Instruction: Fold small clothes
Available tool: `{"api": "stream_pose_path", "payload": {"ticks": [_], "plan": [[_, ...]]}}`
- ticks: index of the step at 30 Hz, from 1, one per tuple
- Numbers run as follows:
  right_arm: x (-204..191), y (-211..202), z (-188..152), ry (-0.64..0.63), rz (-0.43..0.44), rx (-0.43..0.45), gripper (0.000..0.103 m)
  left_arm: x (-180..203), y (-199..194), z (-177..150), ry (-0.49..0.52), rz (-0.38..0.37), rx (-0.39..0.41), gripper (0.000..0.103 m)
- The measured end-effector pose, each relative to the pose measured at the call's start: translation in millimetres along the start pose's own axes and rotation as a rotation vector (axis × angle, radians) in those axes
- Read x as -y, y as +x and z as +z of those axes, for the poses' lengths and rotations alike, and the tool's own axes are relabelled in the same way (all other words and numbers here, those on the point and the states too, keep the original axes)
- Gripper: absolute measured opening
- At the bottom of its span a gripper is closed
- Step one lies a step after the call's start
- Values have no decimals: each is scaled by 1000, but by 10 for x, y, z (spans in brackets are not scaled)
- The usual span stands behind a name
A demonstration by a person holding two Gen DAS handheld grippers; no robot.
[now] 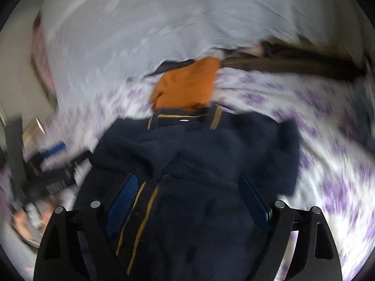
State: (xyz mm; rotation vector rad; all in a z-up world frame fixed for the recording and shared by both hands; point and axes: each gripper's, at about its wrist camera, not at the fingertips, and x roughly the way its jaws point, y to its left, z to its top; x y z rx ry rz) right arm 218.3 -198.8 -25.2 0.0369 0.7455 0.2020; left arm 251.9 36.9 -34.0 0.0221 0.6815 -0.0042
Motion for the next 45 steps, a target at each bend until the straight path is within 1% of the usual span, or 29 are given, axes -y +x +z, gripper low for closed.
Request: {"api": "stream_pose_path", "payload": {"ticks": [2,3,4,5,7,8,10,11,12,15,18,19,20,21,22,23,26,28,30,32,33,35,36,37,39,40,42,43,45], "plan": [[-320,114,103,-99,-34,0,88,-231,179,-21,-88,-33,-47,96],[-445,163,149,-136,-50,-3,88,-273,252,-35,-96,-35,-67,96],[-626,259,198,-193,-76,-15,88,-292,335,-48,-90,-32,-92,96],[-692,341,238,-222,-103,-23,88,-283,409,-52,-72,-27,-113,96],[-866,576,292,-297,-211,-54,88,-228,572,-65,-33,7,-163,96],[-878,635,302,-309,-233,-60,87,-198,633,-75,-24,10,-184,96],[-812,759,291,-299,-264,-81,64,-177,675,-74,-12,17,-193,98],[-735,791,289,-274,-259,-96,25,-180,674,-71,-12,18,-188,98],[-644,812,301,-236,-247,-104,10,-178,674,-66,-9,23,-182,98],[-240,585,360,-54,-187,-21,9,-153,665,-56,3,32,-171,98],[420,402,297,217,-108,59,10,-91,605,-51,28,-4,-145,99],[733,434,167,351,-63,41,12,-44,585,-67,46,-14,-145,99],[878,522,69,415,-26,4,17,13,589,-79,71,-7,-144,99],[1008,647,-64,472,10,-58,17,95,601,-109,116,29,-142,99],[1113,742,-235,521,66,-79,18,130,609,-126,138,41,-144,99],[1159,696,-306,543,107,-32,18,158,613,-140,155,49,-144,99],[1279,624,-329,635,184,-14,23,145,548,-130,149,52,-120,99],[1315,553,-276,640,185,15,23,84,457,-76,118,51,-87,99],[1308,467,-187,594,126,35,22,19,382,4,78,68,-56,99],[1315,388,-67,511,-52,27,22,-22,362,108,44,77,-46,99],[1345,325,-25,486,-179,50,24,-21,389,174,35,69,-55,99],[1424,250,22,484,-251,83,24,10,488,256,26,67,-77,99],[1444,232,47,487,-236,93,24,48,587,289,25,72,-99,99],[1423,235,78,478,-185,101,24,89,687,292,32,76,-123,99],[1287,291,108,408,-115,94,24,193,969,213,53,96,-196,99],[1154,459,117,336,-76,38,25,235,1109,131,69,112,-233,99],[1056,860,52,286,-62,-95,29,237,1117,116,72,113,-223,99],[1040,894,25,273,-68,-58,29,232,1100,126,74,114,-221,99],[1033,860,70,275,-81,-65,26,220,1081,128,71,116,-222,99]]}}
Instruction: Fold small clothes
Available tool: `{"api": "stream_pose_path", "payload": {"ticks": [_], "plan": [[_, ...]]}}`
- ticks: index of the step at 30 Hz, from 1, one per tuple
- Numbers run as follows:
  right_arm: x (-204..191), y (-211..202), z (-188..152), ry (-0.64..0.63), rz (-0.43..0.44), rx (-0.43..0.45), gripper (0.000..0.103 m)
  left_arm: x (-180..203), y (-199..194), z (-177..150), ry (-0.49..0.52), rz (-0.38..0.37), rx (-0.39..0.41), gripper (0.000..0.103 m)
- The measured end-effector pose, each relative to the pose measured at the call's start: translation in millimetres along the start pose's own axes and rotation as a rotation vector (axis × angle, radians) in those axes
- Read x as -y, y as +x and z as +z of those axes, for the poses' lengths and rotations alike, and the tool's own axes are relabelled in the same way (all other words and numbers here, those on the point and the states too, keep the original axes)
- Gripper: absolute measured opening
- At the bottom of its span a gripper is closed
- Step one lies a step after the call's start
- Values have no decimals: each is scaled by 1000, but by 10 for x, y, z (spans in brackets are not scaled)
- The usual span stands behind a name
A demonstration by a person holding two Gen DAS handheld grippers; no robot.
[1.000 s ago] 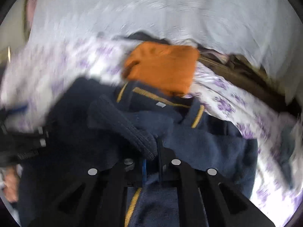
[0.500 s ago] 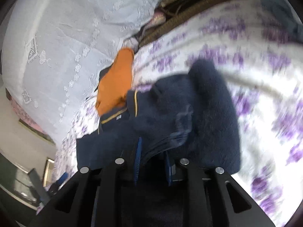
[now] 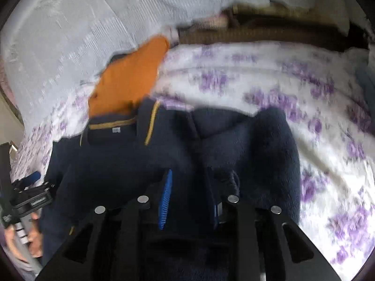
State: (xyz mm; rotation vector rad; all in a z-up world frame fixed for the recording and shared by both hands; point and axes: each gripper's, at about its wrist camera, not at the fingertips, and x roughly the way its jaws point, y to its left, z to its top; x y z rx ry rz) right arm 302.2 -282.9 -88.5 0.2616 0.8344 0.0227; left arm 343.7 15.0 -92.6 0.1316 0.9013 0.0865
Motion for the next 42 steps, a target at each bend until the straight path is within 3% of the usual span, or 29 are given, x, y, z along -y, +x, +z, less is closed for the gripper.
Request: {"api": "stream_pose_path", "payload": {"ticks": [2,4,6,8,10,13,16,18,20,23,25,27,31,33,35,37,40,41,42], "plan": [[-25,-225,26,1,-14,73,30,-23,-141,62,-12,0,40,99],[-57,-388,72,-19,-5,121,37,30,-371,159,2,-20,134,99],[-119,-297,65,-31,22,72,47,195,-405,263,48,-10,161,99],[-177,-28,-46,-80,-13,-38,49,347,-222,299,84,-14,104,99],[-203,-50,-112,-123,-32,-4,50,480,142,183,111,-25,-8,99],[-170,-272,-98,-77,-52,28,49,252,-22,128,25,-51,7,99],[-222,-554,-231,-134,-58,70,52,40,-357,-123,3,-119,70,99],[-199,-478,-325,-137,-63,34,66,54,-415,-326,37,-148,29,99],[-181,-297,-389,-141,-69,-15,69,129,-292,-382,64,-120,-13,99],[-138,-493,-371,-99,-77,12,67,67,-274,-382,-3,-151,-57,99],[-99,-777,-462,-81,-13,59,67,-41,-399,-487,-62,-177,-58,99],[-117,-957,-552,-114,1,78,70,0,-586,-678,-28,-191,-51,99],[-57,-695,-911,-124,2,-79,73,245,-810,-1032,112,-93,-16,99],[-73,-919,-890,-105,-30,-13,70,261,-946,-1104,125,-58,12,99],[-115,-1273,-979,-109,-6,86,72,194,-1114,-1198,100,-81,39,99],[-144,-1454,-1163,-133,8,110,72,139,-1331,-1371,92,-118,65,99],[-143,-1372,-1534,-177,-13,13,73,125,-1575,-1636,116,-156,91,99],[-163,-1285,-1618,-201,-32,-41,75,157,-1596,-1708,141,-167,82,99],[-204,-1294,-1619,-219,-47,-35,79,223,-1582,-1796,183,-168,53,99]]}}
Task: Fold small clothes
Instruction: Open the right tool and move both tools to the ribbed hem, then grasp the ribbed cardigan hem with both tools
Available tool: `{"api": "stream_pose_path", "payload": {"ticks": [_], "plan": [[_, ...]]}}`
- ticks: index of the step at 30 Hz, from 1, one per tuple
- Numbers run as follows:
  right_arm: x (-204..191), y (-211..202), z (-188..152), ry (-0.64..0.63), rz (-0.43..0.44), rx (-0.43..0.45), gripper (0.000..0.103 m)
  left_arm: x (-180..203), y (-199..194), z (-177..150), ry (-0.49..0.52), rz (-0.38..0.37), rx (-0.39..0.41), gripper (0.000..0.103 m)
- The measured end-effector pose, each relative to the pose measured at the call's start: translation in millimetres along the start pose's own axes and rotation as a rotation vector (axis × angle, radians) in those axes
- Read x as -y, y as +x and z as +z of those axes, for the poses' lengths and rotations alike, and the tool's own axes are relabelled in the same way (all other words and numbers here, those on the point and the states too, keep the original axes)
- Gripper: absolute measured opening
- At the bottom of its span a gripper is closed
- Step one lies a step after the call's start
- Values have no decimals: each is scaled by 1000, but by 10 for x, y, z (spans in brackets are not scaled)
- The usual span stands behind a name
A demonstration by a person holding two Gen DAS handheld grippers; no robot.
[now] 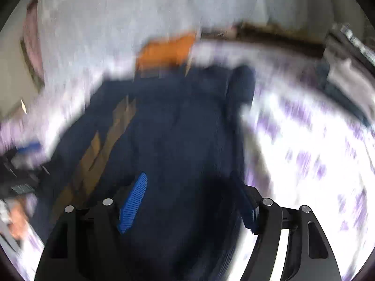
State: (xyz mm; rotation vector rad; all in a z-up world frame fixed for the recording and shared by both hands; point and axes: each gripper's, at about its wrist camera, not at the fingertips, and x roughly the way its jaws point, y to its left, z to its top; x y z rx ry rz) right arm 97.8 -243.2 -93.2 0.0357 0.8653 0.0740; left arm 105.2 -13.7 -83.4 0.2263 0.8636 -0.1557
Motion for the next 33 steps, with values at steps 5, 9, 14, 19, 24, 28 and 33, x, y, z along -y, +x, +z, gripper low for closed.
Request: {"api": "stream_pose_path", "payload": {"ticks": [5,9,14,19,24,28,33], "plan": [[-134,-239,-127,-41,-149,63,93,27,-29,-147,-10,29,-32,99],[-98,-413,-367,-27,-131,73,100,-42,-267,-413,-66,-43,-10,99],[-57,-329,-394,-13,-117,0,100,-66,-176,-519,-78,-90,-81,99],[-88,-387,-451,-1,-114,4,100,-75,-236,-544,-93,-89,-61,99],[-96,-436,-489,13,-102,1,100,-144,-241,-543,-121,-116,-62,99],[-51,-456,-492,30,-77,5,100,-174,-286,-546,-127,-143,-60,99],[255,-684,-563,160,98,94,100,-494,-428,-521,-209,-272,-27,99]]}}
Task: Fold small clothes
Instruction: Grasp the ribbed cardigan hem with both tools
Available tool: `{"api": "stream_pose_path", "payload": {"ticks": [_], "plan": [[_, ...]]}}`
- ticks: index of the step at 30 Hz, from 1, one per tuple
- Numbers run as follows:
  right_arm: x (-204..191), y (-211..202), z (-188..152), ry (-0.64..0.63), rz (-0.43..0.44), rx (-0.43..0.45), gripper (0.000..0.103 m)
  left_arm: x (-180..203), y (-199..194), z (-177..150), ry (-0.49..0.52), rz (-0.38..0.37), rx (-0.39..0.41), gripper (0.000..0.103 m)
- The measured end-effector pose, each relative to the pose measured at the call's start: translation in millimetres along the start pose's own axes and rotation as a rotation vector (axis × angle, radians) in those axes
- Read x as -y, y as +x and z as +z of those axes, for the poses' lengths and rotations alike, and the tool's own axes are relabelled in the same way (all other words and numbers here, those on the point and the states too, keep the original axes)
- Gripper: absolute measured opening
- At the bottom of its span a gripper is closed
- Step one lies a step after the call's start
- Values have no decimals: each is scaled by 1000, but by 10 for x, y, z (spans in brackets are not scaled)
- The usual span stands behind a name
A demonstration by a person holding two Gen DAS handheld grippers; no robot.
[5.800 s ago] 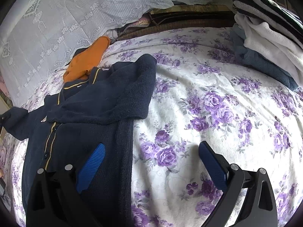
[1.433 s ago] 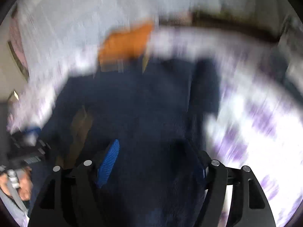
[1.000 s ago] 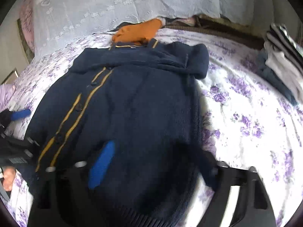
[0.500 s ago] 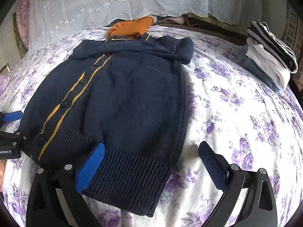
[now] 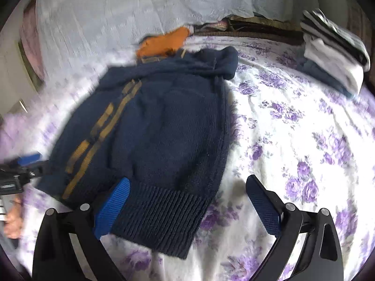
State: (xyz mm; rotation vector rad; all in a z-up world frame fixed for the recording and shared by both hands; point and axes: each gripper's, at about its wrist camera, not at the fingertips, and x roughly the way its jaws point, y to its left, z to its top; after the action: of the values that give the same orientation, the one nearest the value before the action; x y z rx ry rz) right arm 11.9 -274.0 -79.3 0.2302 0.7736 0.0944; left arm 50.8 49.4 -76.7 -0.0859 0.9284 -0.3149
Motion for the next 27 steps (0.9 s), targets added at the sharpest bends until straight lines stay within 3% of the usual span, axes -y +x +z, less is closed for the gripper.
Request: {"api": "stream_pose_path", "payload": {"ticks": [4,7,11,16,22,27], "plan": [[378,-216,-52,168,187,78,92,-240,-91,138,-77,-81,8,99],[520,-195,-89,249,261,60,83,-303,-82,264,-99,-146,-11,99],[493,-143,-77,255,281,33,73,-216,47,346,-77,-185,-47,99],[455,-79,-72,244,267,1,73,-249,349,294,-92,-193,-112,99],[480,-7,-8,272,285,-27,73,-329,425,462,-142,-283,-113,99],[455,86,166,260,285,-42,72,-349,622,602,-154,-307,-136,99]]}}
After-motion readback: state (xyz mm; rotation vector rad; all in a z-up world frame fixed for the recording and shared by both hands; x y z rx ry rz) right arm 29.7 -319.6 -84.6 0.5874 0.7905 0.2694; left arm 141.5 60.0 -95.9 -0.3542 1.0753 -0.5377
